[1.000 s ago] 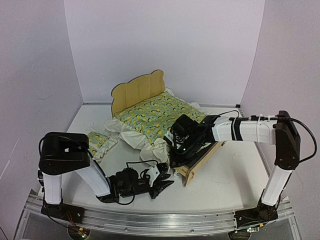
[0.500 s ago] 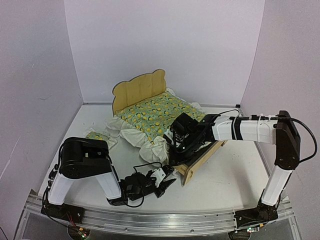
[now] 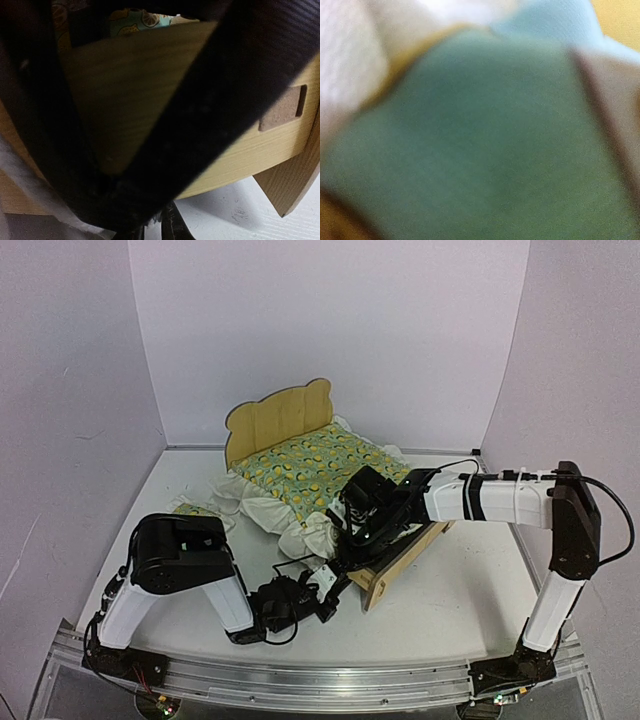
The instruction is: Set up the pet bed
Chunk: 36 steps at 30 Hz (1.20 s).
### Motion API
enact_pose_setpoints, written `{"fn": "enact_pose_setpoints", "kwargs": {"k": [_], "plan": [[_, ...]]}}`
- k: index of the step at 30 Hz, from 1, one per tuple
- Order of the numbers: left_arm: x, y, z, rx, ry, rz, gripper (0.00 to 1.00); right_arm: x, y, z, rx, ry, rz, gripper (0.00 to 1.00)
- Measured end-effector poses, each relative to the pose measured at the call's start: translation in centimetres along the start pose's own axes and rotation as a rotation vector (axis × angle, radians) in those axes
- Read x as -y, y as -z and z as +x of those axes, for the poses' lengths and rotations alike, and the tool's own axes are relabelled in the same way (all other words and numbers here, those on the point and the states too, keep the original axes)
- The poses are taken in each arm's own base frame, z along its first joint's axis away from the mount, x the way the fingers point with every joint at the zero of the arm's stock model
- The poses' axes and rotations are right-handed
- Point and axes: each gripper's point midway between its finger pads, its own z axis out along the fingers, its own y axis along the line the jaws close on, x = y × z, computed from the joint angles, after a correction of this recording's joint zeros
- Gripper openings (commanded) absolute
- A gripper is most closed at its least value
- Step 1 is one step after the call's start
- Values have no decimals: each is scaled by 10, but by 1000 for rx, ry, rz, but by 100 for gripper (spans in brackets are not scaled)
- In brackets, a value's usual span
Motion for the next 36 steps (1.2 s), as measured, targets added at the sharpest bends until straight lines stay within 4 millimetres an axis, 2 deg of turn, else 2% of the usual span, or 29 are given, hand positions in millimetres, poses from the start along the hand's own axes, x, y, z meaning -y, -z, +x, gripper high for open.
{"fn": "enact_pose_setpoints", "kwargs": {"k": [3, 7, 10, 13, 16, 21, 24, 28, 30, 32, 34, 36], "plan": [[1, 2, 3, -10, -22, 16, 0, 0, 0, 0, 2, 1, 0, 0], [10, 27, 10, -101, -47, 111, 0, 0, -1, -1, 8, 6, 3, 1], [21, 45, -6, -119, -35, 211, 0, 2, -3, 2, 11, 26, 13, 3], [32, 53, -23, -105, -5, 293, 0, 7, -8, 7, 5, 50, 32, 6], [41, 58, -24, -112, 17, 350, 0, 13, -14, 13, 1, 68, 47, 16], [49, 74, -1, -196, 32, 412, 0, 14, -16, 16, 4, 32, 38, 44], [52, 88, 6, -242, 44, 447, 0, 8, -3, 16, 13, -13, 7, 58], [55, 100, -3, -249, 52, 489, 0, -3, 38, 22, 49, -29, -42, 70], [57, 102, -11, -239, 55, 507, 0, -9, 61, 25, 74, -18, -67, 71], [58, 104, -15, -236, 61, 523, 0, -12, 75, 29, 93, 10, -82, 71], [61, 106, -16, -241, 68, 541, 0, -12, 79, 38, 101, 64, -93, 72], [63, 108, -15, -252, 80, 557, 0, -10, 74, 52, 80, 108, -89, 72]]}}
